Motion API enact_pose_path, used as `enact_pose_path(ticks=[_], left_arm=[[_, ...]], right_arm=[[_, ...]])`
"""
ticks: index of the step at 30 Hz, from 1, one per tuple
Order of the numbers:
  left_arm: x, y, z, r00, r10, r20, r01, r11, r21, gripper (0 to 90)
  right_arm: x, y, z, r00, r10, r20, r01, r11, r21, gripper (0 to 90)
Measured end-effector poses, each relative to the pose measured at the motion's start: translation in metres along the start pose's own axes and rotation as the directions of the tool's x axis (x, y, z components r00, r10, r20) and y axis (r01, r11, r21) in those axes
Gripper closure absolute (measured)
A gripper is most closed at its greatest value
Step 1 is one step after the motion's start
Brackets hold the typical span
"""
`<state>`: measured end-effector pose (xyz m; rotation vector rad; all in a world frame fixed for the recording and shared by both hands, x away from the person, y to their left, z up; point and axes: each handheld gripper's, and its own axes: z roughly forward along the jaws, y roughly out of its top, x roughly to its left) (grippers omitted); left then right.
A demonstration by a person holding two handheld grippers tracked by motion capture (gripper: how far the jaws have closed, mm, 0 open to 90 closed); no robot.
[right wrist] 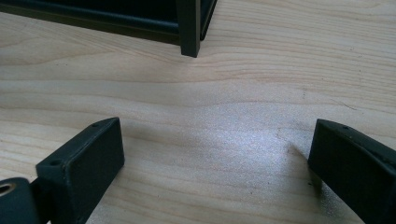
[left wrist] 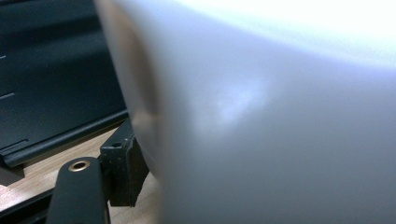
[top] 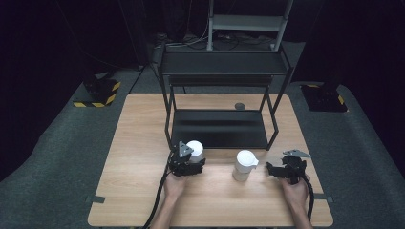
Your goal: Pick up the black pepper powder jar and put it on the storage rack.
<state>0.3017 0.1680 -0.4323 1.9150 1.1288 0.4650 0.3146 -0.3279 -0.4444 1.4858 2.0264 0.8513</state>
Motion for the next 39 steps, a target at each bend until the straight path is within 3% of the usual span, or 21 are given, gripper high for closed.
enact_pose_path(ticks=[14,21,26,39], left_arm=[[-0.01,0.005,-0.003,0.9981,0.054,-0.03,-0.054,0.9984,0.018,30.2],[-0.01,0.017,-0.015,0.9977,0.068,0.003,-0.068,0.9977,0.004,30.3],[0.001,0.03,-0.022,0.9971,0.026,0.071,-0.026,0.9996,0.0,30.4],[0.006,0.075,-0.033,0.9913,0.053,0.12,-0.059,0.9971,0.047,30.4]], right_arm=[[0.0,0.0,0.0,1.0,0.0,0.0,0.0,1.0,0.0,2.8],[0.0,0.0,0.0,1.0,0.0,0.0,0.0,1.0,0.0,2.8],[0.0,0.0,0.0,1.0,0.0,0.0,0.0,1.0,0.0,2.8],[0.0,0.0,0.0,1.0,0.0,0.0,0.0,1.0,-0.001,2.8]])
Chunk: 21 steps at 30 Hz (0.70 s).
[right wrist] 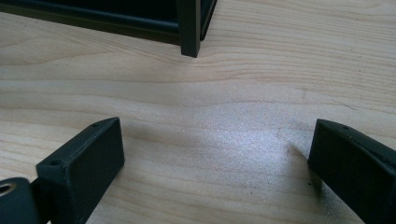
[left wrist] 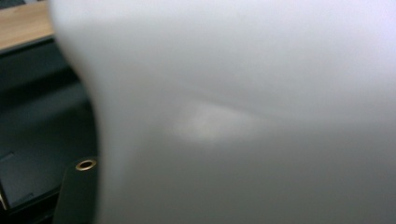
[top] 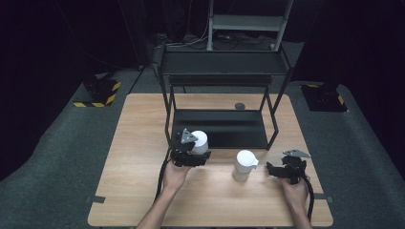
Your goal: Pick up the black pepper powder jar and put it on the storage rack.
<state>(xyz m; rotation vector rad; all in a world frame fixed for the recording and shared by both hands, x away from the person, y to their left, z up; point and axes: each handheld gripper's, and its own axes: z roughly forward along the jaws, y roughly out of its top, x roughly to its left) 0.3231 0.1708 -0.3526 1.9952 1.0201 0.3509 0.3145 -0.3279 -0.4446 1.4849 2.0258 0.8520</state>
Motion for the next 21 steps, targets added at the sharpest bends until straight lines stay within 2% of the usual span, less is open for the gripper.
enact_pose_path(ticks=[7,21], left_arm=[[0.004,0.027,-0.01,0.9995,0.027,0.016,-0.028,0.9994,0.02,30.4],[0.011,0.069,-0.031,0.9986,0.032,0.041,-0.033,0.9991,0.026,30.5]], right_arm=[[0.0,0.0,0.0,1.0,0.0,0.0,0.0,1.0,0.0,2.8],[0.0,0.0,0.0,1.0,0.001,0.0,-0.001,1.0,0.001,2.8]])
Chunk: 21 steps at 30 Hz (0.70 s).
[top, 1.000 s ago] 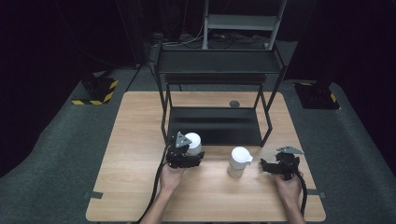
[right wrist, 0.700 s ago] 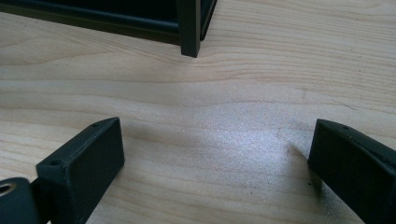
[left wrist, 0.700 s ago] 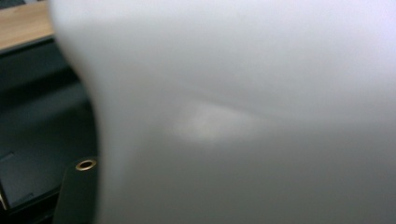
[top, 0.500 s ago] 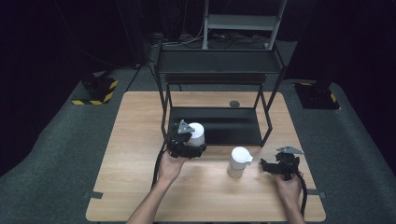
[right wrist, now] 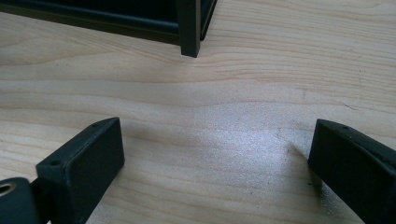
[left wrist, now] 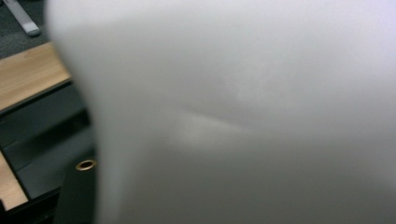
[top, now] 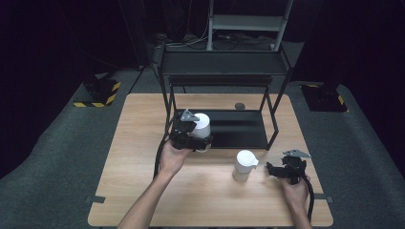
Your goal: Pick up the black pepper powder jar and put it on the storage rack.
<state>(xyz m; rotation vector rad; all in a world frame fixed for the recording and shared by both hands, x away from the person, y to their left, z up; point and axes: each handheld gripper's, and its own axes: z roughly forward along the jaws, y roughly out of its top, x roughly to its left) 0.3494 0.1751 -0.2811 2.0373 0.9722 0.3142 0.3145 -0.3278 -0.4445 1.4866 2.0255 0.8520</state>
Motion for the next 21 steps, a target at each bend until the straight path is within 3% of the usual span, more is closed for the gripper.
enact_pose_path(ticks=[9,13,21], left_arm=[[0.003,0.032,-0.015,0.9998,0.022,0.003,-0.022,0.9997,0.004,30.6],[0.008,0.043,-0.021,0.9992,0.031,0.026,-0.031,0.9995,-0.008,30.6],[0.003,0.069,-0.032,0.998,0.063,0.004,-0.063,0.998,-0.009,30.7]], right_arm=[[0.0,0.0,0.0,1.0,0.0,0.0,0.0,1.0,0.0,2.8],[0.0,0.0,0.0,1.0,-0.001,0.0,0.001,1.0,0.0,2.8],[0.0,0.0,0.0,1.0,-0.001,0.0,0.001,1.0,0.0,2.8]])
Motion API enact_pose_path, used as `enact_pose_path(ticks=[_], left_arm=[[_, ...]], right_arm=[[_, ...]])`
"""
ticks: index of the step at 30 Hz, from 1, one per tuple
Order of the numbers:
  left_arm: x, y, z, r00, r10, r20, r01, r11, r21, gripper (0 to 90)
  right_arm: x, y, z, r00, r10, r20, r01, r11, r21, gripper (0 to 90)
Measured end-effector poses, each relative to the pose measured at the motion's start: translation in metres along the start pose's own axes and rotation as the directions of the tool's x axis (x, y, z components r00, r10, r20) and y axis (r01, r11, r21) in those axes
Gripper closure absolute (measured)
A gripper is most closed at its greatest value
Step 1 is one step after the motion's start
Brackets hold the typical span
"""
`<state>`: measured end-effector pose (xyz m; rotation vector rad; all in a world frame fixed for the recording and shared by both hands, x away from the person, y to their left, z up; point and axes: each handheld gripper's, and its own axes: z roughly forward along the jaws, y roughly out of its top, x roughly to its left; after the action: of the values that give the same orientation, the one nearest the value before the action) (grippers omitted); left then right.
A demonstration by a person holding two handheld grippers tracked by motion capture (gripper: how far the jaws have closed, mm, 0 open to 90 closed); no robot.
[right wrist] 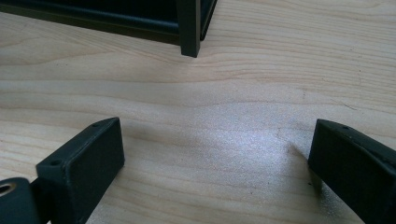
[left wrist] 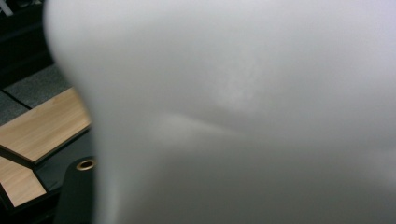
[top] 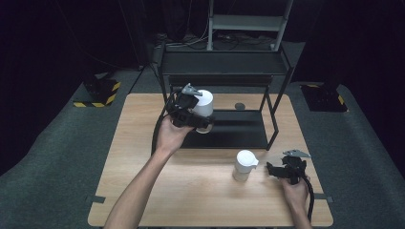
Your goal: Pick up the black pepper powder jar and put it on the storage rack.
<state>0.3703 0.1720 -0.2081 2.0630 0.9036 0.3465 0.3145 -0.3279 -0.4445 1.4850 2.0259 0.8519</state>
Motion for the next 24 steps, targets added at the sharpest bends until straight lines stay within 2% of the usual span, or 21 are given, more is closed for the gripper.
enact_pose_path(ticks=[7,16,20,24], left_arm=[[0.0,0.024,-0.01,0.9999,0.011,-0.008,-0.011,0.9999,0.006,30.7],[0.0,0.067,-0.025,0.9997,0.024,-0.009,-0.024,0.9994,0.023,30.7],[0.007,0.087,-0.03,0.9999,0.007,0.007,-0.007,0.9996,0.026,30.7],[0.007,0.103,-0.037,1.0,0.003,-0.007,-0.003,0.9997,0.022,30.7]], right_arm=[[0.0,0.0,0.0,1.0,0.001,0.0,-0.001,1.0,0.0,2.8],[0.0,0.0,0.0,1.0,0.003,0.0,-0.003,1.0,0.0,2.8],[0.0,0.0,0.0,1.0,0.003,0.0,-0.003,1.0,0.001,2.8],[0.0,0.0,0.0,1.0,0.005,-0.001,-0.005,1.0,0.002,2.8]])
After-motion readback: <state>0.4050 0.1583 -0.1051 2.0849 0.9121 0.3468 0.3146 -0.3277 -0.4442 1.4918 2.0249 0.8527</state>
